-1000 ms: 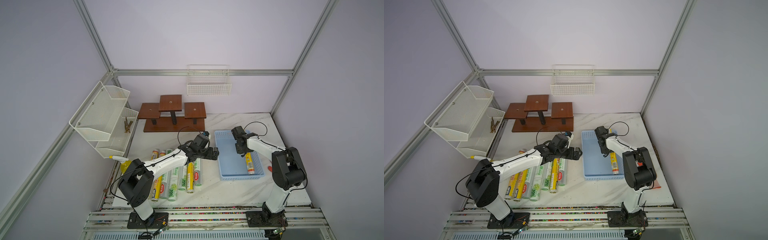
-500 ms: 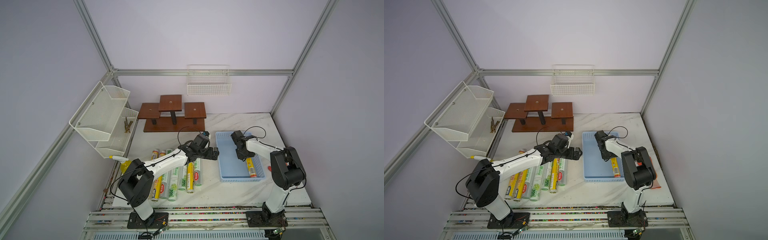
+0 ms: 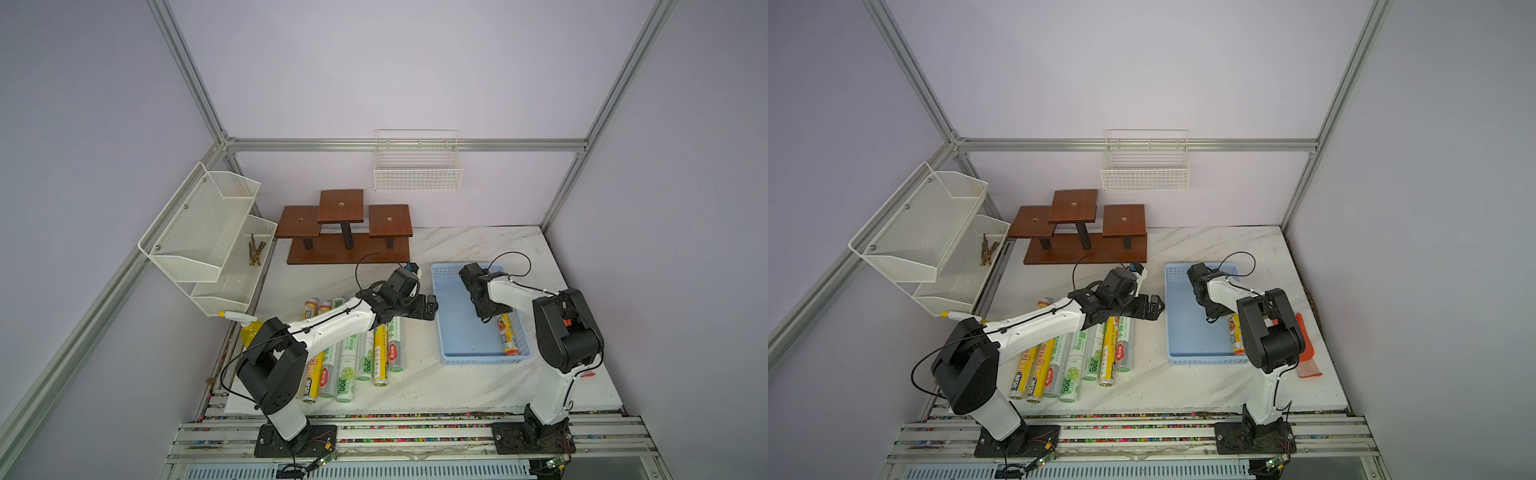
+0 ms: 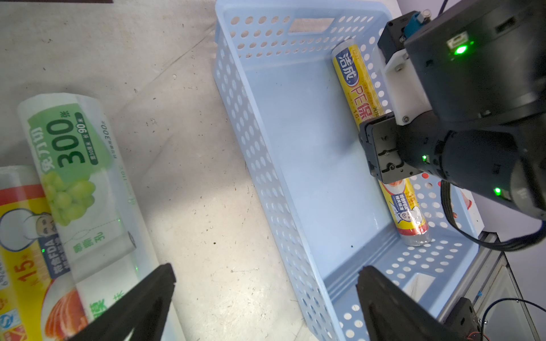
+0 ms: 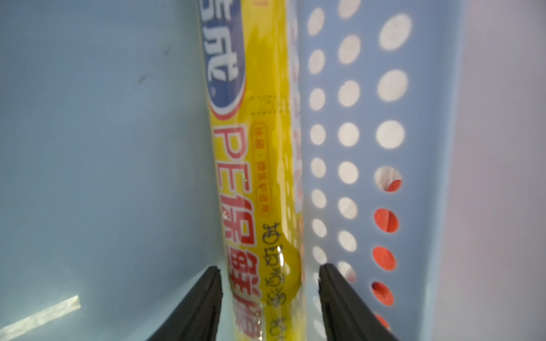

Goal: Put the plastic wrap into the basket
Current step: Place the plastic wrap in the basket, then pick up the plastic wrap from the center of the board, then move the basket to the center of the board.

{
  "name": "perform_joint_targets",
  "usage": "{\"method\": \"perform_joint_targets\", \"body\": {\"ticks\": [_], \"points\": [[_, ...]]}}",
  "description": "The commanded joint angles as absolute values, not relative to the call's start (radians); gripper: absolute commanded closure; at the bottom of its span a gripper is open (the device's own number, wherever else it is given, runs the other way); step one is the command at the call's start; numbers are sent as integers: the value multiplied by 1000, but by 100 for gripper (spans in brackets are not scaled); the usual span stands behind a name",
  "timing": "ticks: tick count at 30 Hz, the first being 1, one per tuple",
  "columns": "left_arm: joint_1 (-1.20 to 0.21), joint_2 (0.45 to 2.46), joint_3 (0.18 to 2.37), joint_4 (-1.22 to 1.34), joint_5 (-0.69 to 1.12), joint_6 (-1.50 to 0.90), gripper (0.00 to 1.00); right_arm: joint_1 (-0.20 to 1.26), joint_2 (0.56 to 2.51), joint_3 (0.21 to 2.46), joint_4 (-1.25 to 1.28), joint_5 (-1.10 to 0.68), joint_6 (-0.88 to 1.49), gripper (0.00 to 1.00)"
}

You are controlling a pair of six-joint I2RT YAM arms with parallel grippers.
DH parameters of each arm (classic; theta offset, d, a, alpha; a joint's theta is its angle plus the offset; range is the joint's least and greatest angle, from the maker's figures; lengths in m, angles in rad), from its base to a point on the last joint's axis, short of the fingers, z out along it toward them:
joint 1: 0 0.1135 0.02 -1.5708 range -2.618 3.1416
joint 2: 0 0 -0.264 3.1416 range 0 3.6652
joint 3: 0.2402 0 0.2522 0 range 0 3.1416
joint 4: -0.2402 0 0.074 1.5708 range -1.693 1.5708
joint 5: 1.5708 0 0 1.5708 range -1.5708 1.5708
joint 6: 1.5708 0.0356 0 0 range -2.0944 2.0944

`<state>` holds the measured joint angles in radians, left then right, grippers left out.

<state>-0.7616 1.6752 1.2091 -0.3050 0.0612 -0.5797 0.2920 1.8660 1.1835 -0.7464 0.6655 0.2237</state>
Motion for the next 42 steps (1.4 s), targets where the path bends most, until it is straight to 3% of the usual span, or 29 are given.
{"method": "perform_joint_targets", "body": {"ticks": [1, 7, 14, 18, 22, 27, 42], "points": [[-761, 1651, 1244, -306, 37, -551, 0, 293, 1815, 1168, -715, 706, 256, 46], [-760, 1636, 1264, -393, -78, -534, 0, 295, 1719, 1172, -735, 581, 290, 43], [-738, 1735, 1382, -641, -140, -503, 6, 269, 1312, 1028, -575, 378, 363, 35], [-737, 1847, 1484, -767, -147, -509, 16, 130, 1179, 942, -497, 258, 386, 17], [-739, 1931, 1577, -876, -191, -537, 23, -43, 1186, 891, -480, 48, 413, 11], [-738, 1957, 1579, -900, -221, -585, 24, -166, 1225, 810, -409, -99, 434, 9], [-737, 2044, 1573, -829, -84, -621, 27, -187, 1384, 797, -342, -377, 386, 9]]}}
